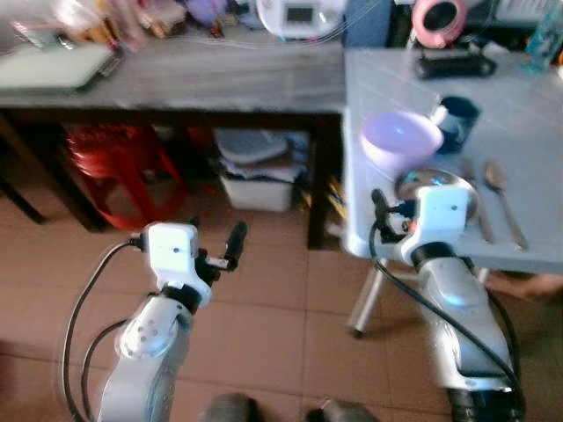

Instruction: Setting the table

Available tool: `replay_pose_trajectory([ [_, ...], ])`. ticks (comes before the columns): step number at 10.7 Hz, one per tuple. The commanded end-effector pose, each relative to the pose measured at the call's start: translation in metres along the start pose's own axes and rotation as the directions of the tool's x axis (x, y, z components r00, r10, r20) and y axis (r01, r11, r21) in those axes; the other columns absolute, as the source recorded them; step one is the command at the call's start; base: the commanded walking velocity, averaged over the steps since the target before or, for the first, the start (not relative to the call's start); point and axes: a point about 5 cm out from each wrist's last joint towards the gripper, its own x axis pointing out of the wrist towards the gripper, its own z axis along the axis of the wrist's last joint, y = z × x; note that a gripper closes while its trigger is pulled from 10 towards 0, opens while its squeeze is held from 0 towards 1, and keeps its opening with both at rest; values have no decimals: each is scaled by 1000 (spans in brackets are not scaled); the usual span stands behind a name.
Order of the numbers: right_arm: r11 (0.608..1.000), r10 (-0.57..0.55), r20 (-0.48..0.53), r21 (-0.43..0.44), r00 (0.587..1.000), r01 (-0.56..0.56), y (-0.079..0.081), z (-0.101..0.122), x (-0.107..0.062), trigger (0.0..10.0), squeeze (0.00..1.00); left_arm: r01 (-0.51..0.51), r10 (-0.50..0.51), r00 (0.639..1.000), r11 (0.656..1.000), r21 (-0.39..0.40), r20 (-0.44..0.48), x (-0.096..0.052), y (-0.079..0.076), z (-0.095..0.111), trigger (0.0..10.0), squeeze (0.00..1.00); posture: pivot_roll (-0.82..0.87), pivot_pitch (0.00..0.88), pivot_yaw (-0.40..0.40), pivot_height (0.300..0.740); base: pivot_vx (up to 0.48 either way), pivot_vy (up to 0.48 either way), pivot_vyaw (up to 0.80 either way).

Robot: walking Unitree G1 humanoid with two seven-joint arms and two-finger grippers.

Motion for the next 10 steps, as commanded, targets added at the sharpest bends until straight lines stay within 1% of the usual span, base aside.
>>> replay_pose_trajectory([
  [1,1000,-14,3,-8,1000,14,-6,3,2,10000,0,19,-19,1000,1000,-3,13,1,-2,4,10000,0,-31,113,39,740,311,-360,0],
  [2,1000,-23,-6,-2,1000,23,-6,3,3,10000,0,22,-22,1000,1000,-2,12,1,-3,4,10000,0,-31,113,39,740,337,-337,0],
  [3,997,-72,-17,-11,997,72,-9,2,6,10000,0,19,-19,1000,1000,-2,12,1,-4,4,10000,0,-32,116,40,740,379,-292,0],
  [4,997,-76,-5,10,997,76,-8,2,8,10000,0,14,-14,1000,1000,-11,22,1,-3,5,10000,0,-29,118,39,740,0,0,0],
  [5,998,-70,-12,1,997,70,-8,2,8,10000,0,-5,6,1000,1000,-21,24,1,-1,5,10000,0,-29,118,39,740,0,0,0],
  [6,998,-66,-17,17,998,66,-9,1,10,10000,0,-12,12,1000,1000,-12,24,1,0,5,10000,0,-27,120,39,740,0,0,0],
  [7,998,-65,-11,15,998,65,-10,3,12,10000,0,-16,16,1000,1000,6,23,1,0,5,10000,0,-23,127,42,740,0,0,0],
  [8,998,-64,-11,18,998,64,-11,4,15,10000,0,-14,14,1000,1000,6,24,0,0,5,10000,0,-23,129,43,740,0,0,0],
  [10,999,-44,-43,26,998,45,-10,0,18,10000,0,-11,11,1000,1000,6,22,0,1,5,10000,0,-19,135,43,740,0,0,0],
])
